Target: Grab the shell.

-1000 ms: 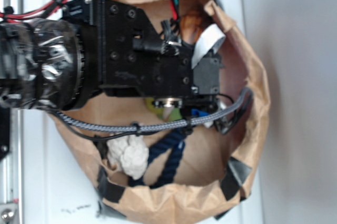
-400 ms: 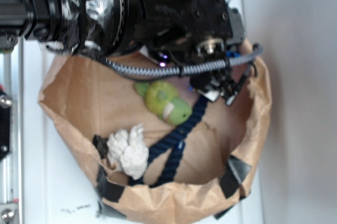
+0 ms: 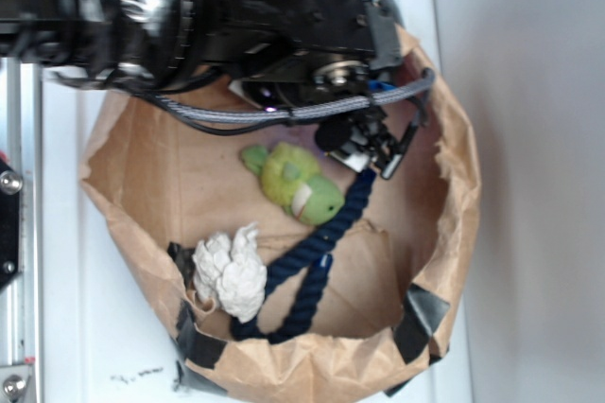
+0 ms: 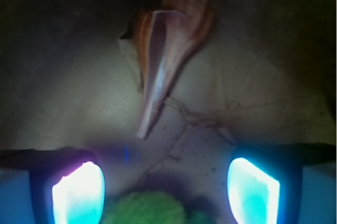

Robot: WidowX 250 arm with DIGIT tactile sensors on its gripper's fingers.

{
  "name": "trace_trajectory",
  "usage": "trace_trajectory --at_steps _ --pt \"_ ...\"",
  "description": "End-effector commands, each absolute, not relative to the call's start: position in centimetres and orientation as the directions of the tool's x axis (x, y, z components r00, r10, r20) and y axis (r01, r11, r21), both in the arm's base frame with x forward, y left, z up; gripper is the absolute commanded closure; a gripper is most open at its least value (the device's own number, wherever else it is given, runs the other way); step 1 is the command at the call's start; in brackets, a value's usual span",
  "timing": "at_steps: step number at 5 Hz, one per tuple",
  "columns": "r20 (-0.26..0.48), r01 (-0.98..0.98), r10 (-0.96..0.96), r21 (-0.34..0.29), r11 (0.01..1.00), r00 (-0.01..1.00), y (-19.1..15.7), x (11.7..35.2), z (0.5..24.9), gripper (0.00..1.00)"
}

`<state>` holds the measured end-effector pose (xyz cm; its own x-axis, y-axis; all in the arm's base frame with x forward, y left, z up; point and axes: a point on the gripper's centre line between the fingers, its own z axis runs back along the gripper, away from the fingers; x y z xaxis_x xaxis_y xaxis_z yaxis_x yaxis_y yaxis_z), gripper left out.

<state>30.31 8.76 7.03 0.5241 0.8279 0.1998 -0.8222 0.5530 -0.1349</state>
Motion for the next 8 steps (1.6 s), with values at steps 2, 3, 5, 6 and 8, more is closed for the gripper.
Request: trace_trajectory --at_steps 2,3,5,6,8 --pt "0.318 -0.829 0.848 -0.24 0.505 0.425 9.9 34.1 5.8 0.0" --pt "0.314 -0.826 0.851 -0.255 0.503 0.421 9.6 35.4 5.6 0.0" --pt "0.359 -0.81 0.826 -0.246 0.532 0.434 9.9 36.2 5.7 0.0" --pt "0.328 -0.802 0.826 -0.247 0.544 0.459 9.7 35.6 6.4 0.0" --pt "0.275 -0.791 0.816 -0.227 0.569 0.508 12.0 32.9 8.8 0.0"
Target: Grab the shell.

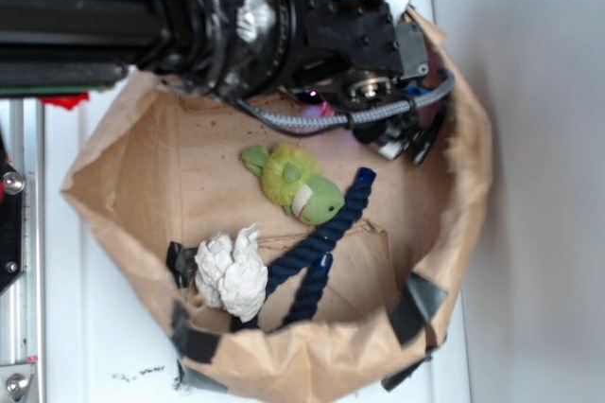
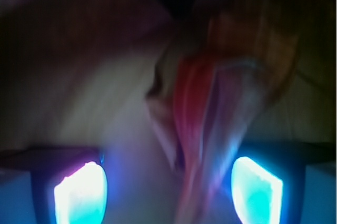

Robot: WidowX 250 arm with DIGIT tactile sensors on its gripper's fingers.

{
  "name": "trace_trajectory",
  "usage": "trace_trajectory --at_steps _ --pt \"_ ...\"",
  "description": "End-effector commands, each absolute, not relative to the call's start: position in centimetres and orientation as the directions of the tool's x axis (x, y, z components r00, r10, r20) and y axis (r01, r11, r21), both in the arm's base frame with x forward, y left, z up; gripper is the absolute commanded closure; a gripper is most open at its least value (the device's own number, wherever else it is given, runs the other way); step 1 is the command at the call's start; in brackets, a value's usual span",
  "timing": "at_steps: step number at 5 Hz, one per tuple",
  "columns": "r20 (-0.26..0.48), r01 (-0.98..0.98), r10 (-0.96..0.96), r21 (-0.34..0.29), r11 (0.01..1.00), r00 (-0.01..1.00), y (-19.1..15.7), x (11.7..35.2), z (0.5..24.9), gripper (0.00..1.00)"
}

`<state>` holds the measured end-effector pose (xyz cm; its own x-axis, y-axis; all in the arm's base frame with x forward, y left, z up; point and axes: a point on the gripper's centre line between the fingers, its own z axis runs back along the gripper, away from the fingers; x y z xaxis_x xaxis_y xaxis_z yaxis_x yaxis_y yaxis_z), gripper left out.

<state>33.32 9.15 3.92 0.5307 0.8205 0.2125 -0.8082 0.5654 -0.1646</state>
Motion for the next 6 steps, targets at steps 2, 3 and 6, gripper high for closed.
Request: trace_trajectory --at_steps 2,3,6 --pt "0.389 -0.799 0.805 -0.229 0.556 0.448 12.9 32.6 7.9 0.0" --pt "0.445 -0.804 0.795 -0.234 0.547 0.412 13.0 33.2 7.1 0.0" --pt "0.457 -0.825 0.807 -0.234 0.514 0.373 12.4 35.5 5.8 0.1"
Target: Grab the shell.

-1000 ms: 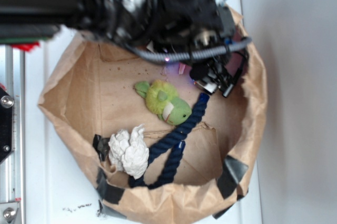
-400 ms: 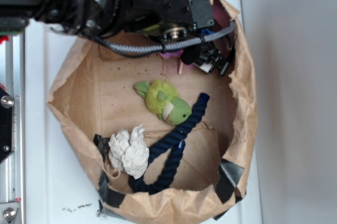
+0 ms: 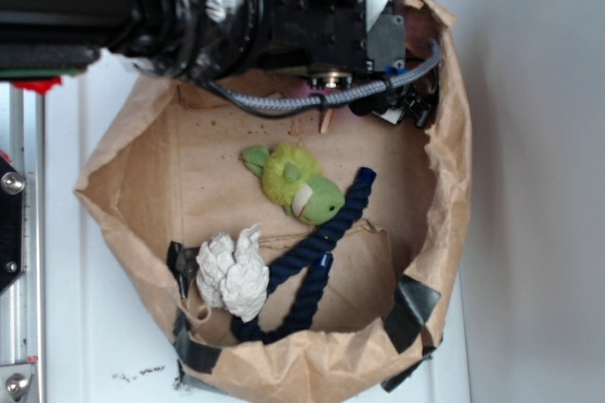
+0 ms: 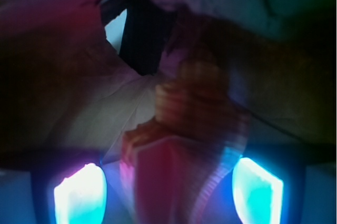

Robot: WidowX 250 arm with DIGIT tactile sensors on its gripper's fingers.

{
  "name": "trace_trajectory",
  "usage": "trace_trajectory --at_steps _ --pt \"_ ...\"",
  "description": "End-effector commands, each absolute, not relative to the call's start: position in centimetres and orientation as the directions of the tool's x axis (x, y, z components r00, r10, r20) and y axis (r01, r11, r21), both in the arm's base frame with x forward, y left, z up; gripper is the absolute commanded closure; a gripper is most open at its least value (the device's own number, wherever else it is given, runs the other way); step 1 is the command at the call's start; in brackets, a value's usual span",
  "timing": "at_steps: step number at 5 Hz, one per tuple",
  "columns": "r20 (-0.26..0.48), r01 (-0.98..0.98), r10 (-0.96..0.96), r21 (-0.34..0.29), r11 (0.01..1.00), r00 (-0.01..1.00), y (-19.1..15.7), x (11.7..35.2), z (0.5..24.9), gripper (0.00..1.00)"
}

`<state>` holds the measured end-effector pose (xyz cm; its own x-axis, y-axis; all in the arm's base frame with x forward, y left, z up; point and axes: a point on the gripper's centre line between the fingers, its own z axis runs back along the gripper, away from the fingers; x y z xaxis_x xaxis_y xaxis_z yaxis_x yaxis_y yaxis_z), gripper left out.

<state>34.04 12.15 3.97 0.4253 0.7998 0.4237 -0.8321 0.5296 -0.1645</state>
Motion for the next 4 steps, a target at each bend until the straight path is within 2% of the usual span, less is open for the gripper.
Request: trace_trajectory --at_steps 1,3,4 --pt "0.449 -0.825 0.811 -0.238 0.512 0.374 12.1 35.7 5.8 1.0" --pt "0.431 -0.815 0.809 -0.238 0.529 0.399 11.8 35.4 6.3 1.0" --pt "0.376 -0.781 0.806 -0.263 0.566 0.457 10.7 34.3 7.9 1.0"
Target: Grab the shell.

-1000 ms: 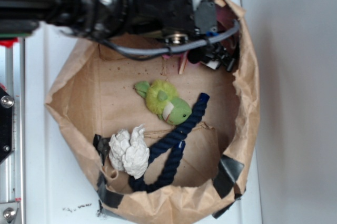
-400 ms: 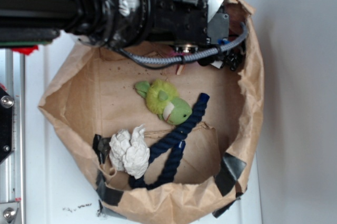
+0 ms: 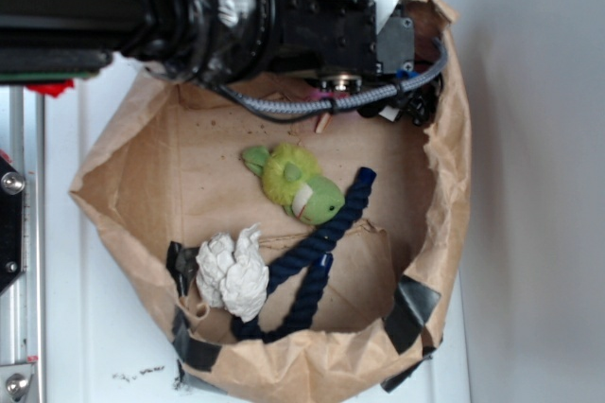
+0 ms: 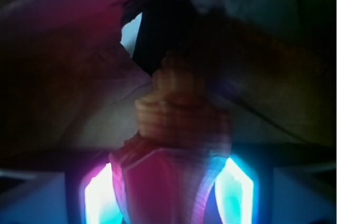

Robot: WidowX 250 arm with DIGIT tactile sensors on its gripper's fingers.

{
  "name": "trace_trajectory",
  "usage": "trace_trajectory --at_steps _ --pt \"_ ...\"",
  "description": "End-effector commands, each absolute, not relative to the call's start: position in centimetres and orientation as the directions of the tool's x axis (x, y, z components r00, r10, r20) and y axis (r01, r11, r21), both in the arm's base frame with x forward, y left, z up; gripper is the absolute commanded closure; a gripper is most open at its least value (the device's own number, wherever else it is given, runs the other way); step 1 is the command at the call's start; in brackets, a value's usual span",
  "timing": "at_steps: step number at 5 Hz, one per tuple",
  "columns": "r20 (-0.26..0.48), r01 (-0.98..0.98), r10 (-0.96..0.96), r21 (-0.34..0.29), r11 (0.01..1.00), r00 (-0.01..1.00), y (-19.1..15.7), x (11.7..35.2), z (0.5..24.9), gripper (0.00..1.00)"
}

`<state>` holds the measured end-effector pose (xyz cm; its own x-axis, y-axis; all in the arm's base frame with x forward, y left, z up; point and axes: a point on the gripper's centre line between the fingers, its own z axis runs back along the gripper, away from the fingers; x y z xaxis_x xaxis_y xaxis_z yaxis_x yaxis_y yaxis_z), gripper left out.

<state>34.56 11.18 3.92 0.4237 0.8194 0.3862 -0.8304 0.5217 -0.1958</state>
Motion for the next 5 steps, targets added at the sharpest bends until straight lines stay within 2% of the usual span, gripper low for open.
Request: trace_trajectory --at_steps 1,2,3,4,5 --pt "0.304 -0.712 0.774 -0.307 0.631 0.556 8.9 32.0 10.6 1.0" --pt "0.318 -0.617 0.681 -0.289 0.732 0.66 6.9 29.5 13.2 1.0" --pt "0.291 -0.519 0.565 -0.224 0.825 0.772 5.1 28.0 15.5 1.0" --pt "0.308 -0.452 0.506 -0.234 0.861 0.805 3.9 26.7 17.5 1.0" --pt "0.284 -0.441 0.487 -0.214 0.872 0.826 2.5 26.7 19.7 1.0"
